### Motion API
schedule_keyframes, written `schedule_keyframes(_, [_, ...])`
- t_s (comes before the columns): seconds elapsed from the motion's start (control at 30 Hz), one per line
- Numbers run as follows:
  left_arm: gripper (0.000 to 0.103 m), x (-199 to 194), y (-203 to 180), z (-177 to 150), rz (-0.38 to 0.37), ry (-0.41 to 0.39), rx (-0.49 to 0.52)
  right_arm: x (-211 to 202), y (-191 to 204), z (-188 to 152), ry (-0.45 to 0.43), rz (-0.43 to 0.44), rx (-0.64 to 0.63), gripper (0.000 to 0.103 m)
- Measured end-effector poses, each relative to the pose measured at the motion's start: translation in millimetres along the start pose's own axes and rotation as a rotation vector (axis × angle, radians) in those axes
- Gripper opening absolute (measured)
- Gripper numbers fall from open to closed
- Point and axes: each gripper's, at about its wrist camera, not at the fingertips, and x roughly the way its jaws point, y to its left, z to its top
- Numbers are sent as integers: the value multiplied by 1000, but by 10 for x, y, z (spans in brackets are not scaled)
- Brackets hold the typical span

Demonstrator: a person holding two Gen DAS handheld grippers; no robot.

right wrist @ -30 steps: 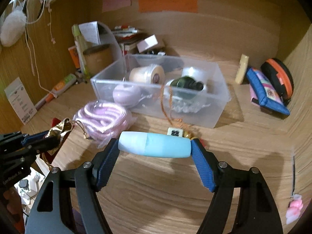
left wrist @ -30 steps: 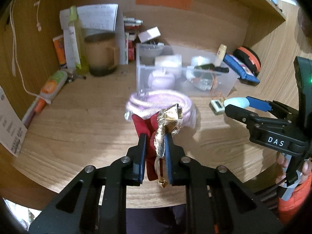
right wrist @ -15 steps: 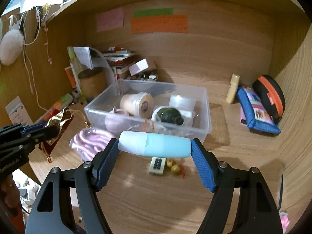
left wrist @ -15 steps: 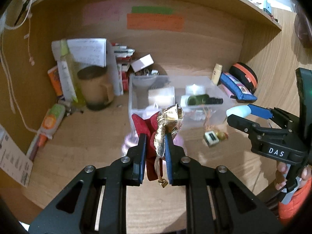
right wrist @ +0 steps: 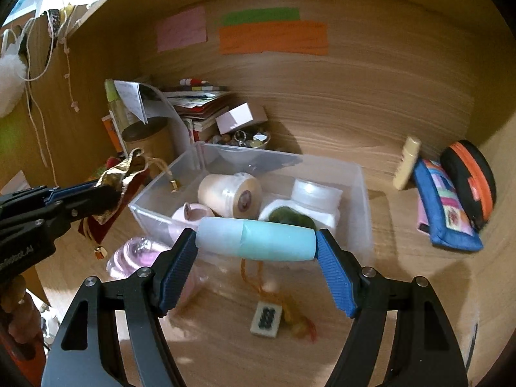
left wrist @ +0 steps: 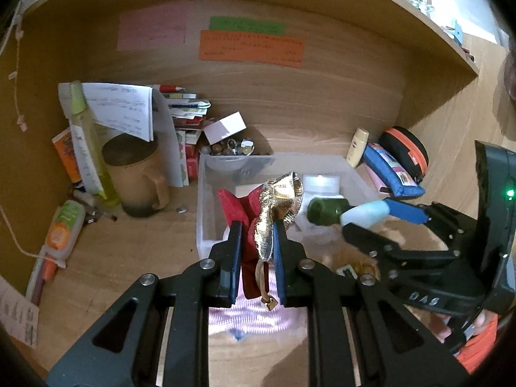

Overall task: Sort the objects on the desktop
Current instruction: 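Carry the red pouch and light-blue cylinder into the clear box and release both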

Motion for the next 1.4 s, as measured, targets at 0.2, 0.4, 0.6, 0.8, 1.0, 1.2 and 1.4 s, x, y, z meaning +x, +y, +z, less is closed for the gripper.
schedule_keyframes(0.2, [17, 309, 81, 93, -7, 30, 1, 321, 93, 125, 40, 3, -53, 72])
schedule_keyframes(0.4, [17, 641, 185, 145, -32, 73, -18, 567, 160, 190, 74, -14, -118, 72])
schedule_keyframes(0.6, [17, 790, 225, 178, -69, 86, -22, 696, 177, 190, 97, -1, -136, 72])
schedule_keyframes(0.8, [19, 896, 242, 177, -86, 104, -28, 757, 157, 196, 101, 9, -131, 72])
schedule_keyframes(1.0, [39, 869, 239, 182, -116, 104, -32, 773, 134, 205, 113, 11, -124, 72])
schedule_keyframes(1.2, [48, 773, 203, 212, -110, 84, -22, 711, 149, 208, 110, -1, -127, 72])
schedule_keyframes(1.4, [53, 641, 181, 250, -108, 63, -21, 560, 150, 209, 82, -35, -134, 81])
